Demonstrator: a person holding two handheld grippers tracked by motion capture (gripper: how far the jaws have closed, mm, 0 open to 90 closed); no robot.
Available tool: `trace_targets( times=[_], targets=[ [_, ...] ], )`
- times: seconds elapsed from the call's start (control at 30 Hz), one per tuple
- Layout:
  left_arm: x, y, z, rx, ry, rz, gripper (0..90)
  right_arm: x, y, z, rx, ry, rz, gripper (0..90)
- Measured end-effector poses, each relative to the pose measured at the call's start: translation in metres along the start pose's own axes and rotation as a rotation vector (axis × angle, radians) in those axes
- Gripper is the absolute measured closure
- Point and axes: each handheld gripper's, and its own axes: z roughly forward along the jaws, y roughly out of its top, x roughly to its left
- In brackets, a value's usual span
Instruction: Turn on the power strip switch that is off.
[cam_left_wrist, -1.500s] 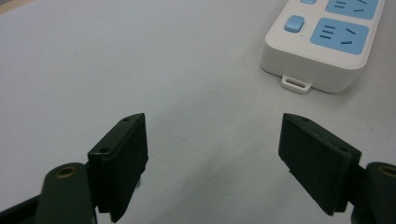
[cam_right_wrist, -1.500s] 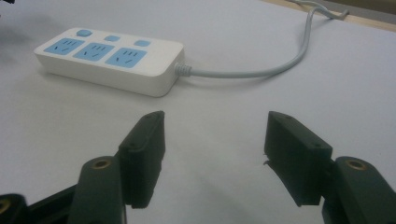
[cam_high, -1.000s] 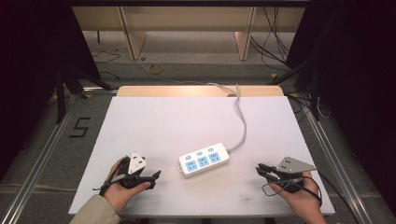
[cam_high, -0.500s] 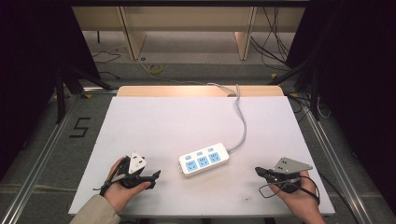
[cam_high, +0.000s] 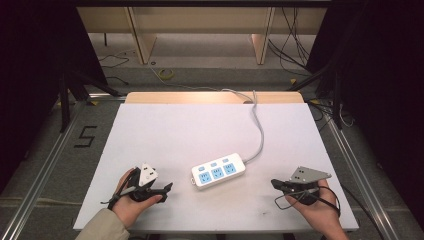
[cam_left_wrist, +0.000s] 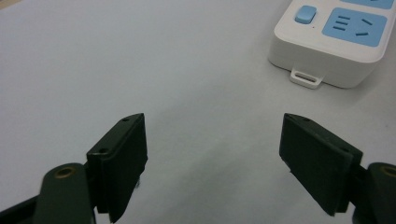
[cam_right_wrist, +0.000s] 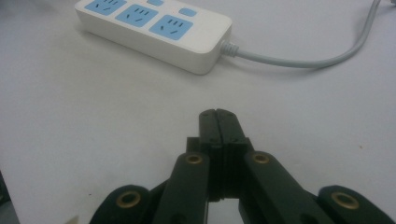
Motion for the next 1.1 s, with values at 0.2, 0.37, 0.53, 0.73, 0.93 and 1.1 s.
trace_targets(
  times=[0.2, 0.37, 0.53, 0.73, 0.93, 1.1],
  targets=[
    [0.0, 0.0, 0.001, 0.0, -0.002, 0.002, 23.3, 0.001, 0.004, 0.001, 0.012, 0.012, -0.004, 90.0],
    [-0.001, 0.0, 0.001, 0.004, -0.001, 0.005, 23.1, 0.001, 0.007, 0.002, 0.019, 0.018, -0.009, 90.0],
    [-0.001, 0.0, 0.002, 0.002, 0.0, 0.004, 22.9, 0.002, 0.009, 0.003, 0.032, 0.024, -0.012, 90.0],
    [-0.001, 0.0, 0.002, 0.006, 0.002, 0.006, 22.7, 0.002, 0.012, 0.004, 0.046, 0.031, -0.012, 90.0],
    [-0.001, 0.0, 0.002, 0.009, 0.005, 0.016, 22.8, 0.002, 0.017, 0.005, 0.064, 0.035, -0.017, 90.0],
    [-0.001, 0.0, 0.002, 0.01, 0.006, 0.019, 22.7, 0.003, 0.023, 0.007, 0.079, 0.038, -0.02, 90.0]
  ],
)
